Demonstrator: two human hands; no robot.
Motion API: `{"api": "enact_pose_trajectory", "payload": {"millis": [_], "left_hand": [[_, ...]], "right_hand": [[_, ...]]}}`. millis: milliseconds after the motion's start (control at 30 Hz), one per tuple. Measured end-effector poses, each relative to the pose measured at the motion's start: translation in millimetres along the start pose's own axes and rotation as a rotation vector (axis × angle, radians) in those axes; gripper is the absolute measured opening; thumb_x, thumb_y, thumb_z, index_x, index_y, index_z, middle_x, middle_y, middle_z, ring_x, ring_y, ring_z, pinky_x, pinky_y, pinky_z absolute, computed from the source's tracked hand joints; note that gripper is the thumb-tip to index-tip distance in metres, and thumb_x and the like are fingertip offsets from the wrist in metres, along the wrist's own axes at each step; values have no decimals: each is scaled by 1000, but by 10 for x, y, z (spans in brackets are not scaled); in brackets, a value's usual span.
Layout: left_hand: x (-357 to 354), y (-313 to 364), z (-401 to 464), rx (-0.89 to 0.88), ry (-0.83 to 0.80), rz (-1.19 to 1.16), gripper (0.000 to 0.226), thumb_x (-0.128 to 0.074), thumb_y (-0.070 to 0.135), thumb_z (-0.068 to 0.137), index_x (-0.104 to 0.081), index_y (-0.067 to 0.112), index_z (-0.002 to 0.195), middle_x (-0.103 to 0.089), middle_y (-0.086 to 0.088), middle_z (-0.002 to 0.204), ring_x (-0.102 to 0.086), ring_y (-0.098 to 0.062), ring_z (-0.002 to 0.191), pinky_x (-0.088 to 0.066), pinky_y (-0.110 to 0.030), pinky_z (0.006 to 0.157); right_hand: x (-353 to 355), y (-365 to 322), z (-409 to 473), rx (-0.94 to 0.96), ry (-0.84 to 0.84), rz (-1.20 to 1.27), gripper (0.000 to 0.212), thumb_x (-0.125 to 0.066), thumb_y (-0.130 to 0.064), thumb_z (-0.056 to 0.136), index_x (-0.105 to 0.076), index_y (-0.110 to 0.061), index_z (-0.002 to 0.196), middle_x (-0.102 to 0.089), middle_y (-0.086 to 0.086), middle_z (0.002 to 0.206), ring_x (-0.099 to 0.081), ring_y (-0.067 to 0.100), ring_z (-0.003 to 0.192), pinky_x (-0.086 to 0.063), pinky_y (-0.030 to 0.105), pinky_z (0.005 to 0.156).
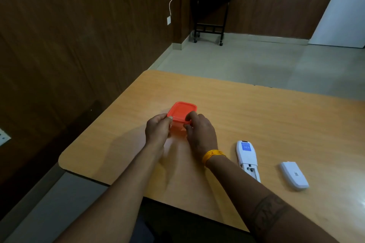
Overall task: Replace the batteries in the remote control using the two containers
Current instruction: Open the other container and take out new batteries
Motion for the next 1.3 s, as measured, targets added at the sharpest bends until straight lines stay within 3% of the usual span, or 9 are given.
{"api": "enact_pose_trajectory", "payload": {"millis": [267, 433, 567, 667, 733, 833, 900, 1067, 1300], "left_hand": [[-572, -17, -677, 266, -247, -322, 51, -46, 56, 107, -54, 19, 141, -68, -15, 129, -69, -36, 114, -61, -51, 95], [-929, -157, -1128, 404, -325, -552, 58, -44, 64, 104, -55, 17, 137, -67, -22, 127, -73, -41, 102, -63, -53, 84], [-1022, -301, -1282, 504, -367, -544, 74, -41, 74, 99, -64, 12, 130, -71, -24, 121, -73, -41, 101, -63, -51, 81], [-1008, -379, -1324, 537, -371, -539, 82, -37, 77, 98, -68, 9, 131, -75, -21, 119, -73, -37, 104, -64, -48, 81], [-969, -401, -1352, 542, -348, -549, 80, -36, 75, 99, -70, 7, 125, -79, -20, 109, -75, -36, 96, -62, -47, 91], [-914, -433, -1381, 568, -307, -587, 63, -38, 58, 102, -70, 4, 112, -75, -14, 87, -71, -30, 68, -56, -28, 55], [-837, -470, -1355, 573, -252, -585, 56, -39, 49, 98, -69, 5, 113, -71, -15, 93, -67, -31, 74, -52, -26, 48], [-662, -463, -1289, 520, -129, -575, 43, -43, 43, 98, -67, 8, 101, -68, -10, 75, -65, -25, 57, -51, -28, 50], [-595, -327, -1312, 445, -113, -475, 36, -43, 41, 104, -62, 11, 97, -65, -15, 94, -61, -31, 81, -50, -41, 74]], "right_hand": [[845, -21, -612, 46, 224, 82, 16, -64, -24, 101, -56, -21, 114, -69, 4, 98, -62, 23, 84, -56, 43, 69], [1180, 30, -980, 49, 271, 30, 17, -72, -23, 95, -63, -22, 109, -63, -1, 96, -58, 21, 86, -52, 38, 67], [1235, 59, -1216, 105, 235, 3, 20, -75, -19, 92, -65, -24, 109, -59, -2, 125, -57, 20, 111, -52, 35, 82], [1180, -6, -1343, 177, 147, 77, 25, -71, -11, 93, -62, -19, 114, -65, -4, 128, -64, 19, 105, -56, 35, 79], [1188, -71, -1406, 216, 126, 80, 28, -70, -9, 93, -59, -20, 116, -69, -3, 122, -65, 20, 98, -55, 35, 76], [1144, -143, -1454, 258, 101, 89, 21, -67, -18, 98, -61, -20, 119, -73, 1, 116, -68, 22, 92, -55, 37, 72], [1066, -188, -1467, 265, 69, 125, 21, -65, -22, 100, -62, -20, 120, -75, 2, 115, -70, 23, 92, -57, 39, 75], [1016, -132, -1331, 173, 30, 263, 16, -69, -24, 98, -68, -18, 113, -80, -4, 110, -73, 18, 90, -53, 26, 78], [1022, 16, -1167, 94, 48, 328, 7, -66, -27, 102, -65, -21, 105, -76, -8, 89, -69, 11, 76, -55, 32, 70]]}}
Point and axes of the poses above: each hand's wrist, its own z-axis towards the middle knuckle, its own x-axis out of the back of the hand, y = z × x, the point moved 10 cm from there along z, towards the middle knuckle
